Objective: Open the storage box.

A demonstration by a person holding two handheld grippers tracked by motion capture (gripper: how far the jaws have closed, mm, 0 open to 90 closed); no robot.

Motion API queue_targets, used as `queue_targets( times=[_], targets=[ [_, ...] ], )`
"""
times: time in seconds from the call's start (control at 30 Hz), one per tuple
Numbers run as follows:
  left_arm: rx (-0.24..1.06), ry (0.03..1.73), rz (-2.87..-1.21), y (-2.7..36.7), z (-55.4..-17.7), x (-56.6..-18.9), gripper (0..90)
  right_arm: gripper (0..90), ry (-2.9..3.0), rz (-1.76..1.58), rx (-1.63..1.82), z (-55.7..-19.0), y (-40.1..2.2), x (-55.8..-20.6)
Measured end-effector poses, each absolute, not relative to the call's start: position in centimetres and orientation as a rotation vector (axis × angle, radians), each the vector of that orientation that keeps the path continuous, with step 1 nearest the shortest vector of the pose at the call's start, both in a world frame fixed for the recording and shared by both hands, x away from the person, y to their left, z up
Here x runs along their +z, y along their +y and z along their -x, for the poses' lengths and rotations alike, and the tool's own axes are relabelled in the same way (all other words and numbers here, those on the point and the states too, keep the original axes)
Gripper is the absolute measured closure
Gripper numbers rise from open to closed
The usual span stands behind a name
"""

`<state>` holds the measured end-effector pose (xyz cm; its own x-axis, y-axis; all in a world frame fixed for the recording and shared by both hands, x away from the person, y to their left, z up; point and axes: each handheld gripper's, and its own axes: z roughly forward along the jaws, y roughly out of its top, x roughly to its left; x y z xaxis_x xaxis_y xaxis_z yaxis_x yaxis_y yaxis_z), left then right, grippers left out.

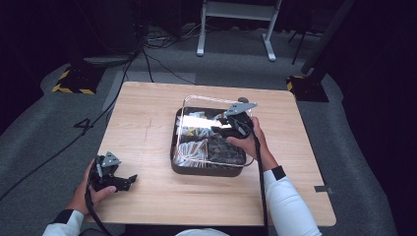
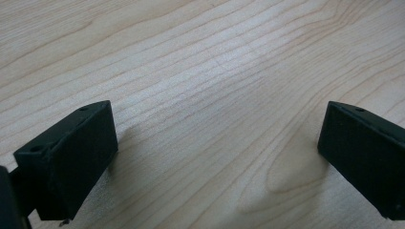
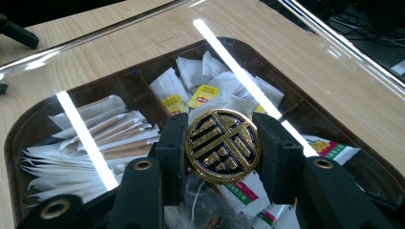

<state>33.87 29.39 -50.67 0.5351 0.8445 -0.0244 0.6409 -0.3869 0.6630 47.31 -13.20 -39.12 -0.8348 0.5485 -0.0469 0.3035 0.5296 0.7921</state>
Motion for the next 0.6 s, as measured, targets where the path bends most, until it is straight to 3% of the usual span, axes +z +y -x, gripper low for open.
queue_targets(
  times=[0.6],
  targets=[
    [0.424, 1.197, -2.153, 29.4, -33.8, -50.7, 0.0, 59.1, 2.448, -0.75, 1.178, -46.9, -16.5, -38.9]
  ],
)
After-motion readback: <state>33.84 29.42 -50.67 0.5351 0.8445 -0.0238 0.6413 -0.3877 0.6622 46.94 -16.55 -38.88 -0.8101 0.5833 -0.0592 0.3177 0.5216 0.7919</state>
